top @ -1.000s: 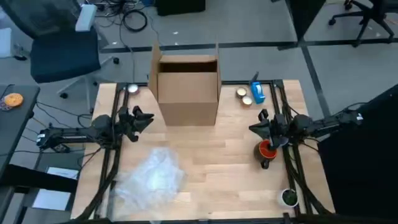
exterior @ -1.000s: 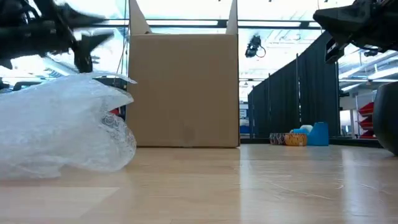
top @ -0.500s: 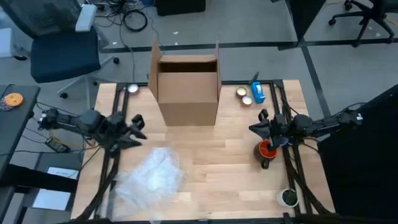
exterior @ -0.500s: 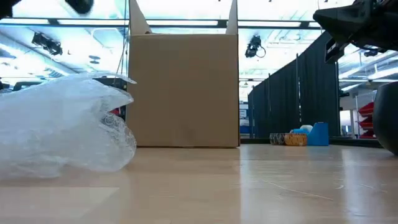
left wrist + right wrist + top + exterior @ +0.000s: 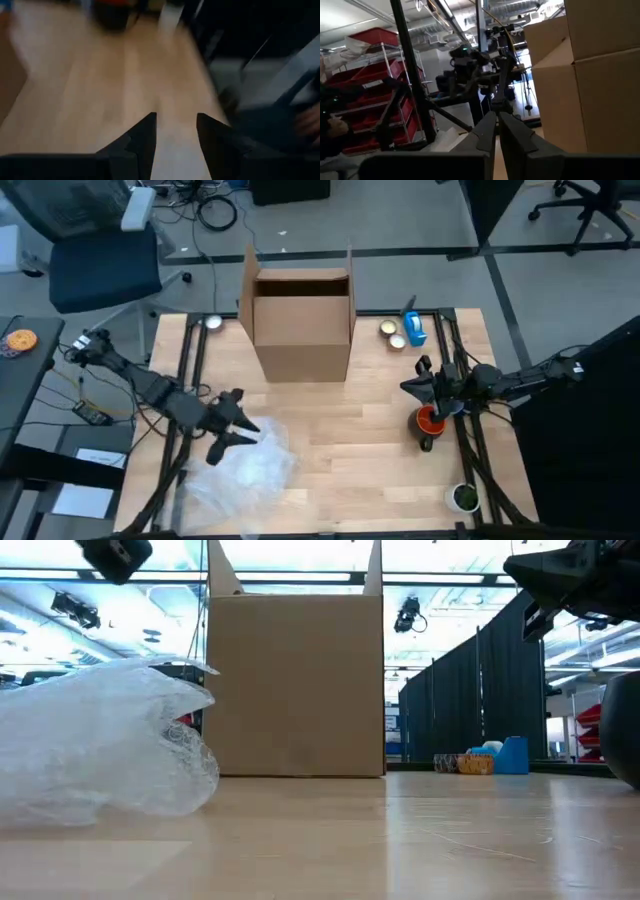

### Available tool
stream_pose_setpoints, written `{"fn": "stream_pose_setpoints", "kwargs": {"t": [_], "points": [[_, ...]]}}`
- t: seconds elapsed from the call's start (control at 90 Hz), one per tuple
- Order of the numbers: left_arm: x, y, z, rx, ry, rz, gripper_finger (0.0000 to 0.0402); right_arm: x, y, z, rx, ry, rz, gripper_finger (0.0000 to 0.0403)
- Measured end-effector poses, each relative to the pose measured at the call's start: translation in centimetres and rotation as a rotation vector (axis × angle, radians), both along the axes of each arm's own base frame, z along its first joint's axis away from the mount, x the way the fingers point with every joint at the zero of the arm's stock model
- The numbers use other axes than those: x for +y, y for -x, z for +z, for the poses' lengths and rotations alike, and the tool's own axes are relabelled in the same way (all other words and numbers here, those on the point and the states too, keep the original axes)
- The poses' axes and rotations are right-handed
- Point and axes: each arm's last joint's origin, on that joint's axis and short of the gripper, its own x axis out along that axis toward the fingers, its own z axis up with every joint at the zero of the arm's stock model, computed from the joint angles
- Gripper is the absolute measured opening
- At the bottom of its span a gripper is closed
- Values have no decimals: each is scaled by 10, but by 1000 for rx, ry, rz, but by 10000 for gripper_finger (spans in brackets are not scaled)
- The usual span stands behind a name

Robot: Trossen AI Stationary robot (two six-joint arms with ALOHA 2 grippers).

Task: Wrap mug
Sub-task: Wrap the orange mug with bubble wrap

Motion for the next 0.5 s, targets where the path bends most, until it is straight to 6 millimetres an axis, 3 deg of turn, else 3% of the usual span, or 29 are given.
{"fn": "stream_pose_setpoints", "kwargs": {"t": [0.178, 0.5], "points": [[-18, -1, -3, 292, -51, 32, 126, 0, 0, 0, 0, 0, 0, 0], [-42, 14, -35, 710, 16, 102, 127, 0, 0, 0, 0, 0, 0, 0]]}}
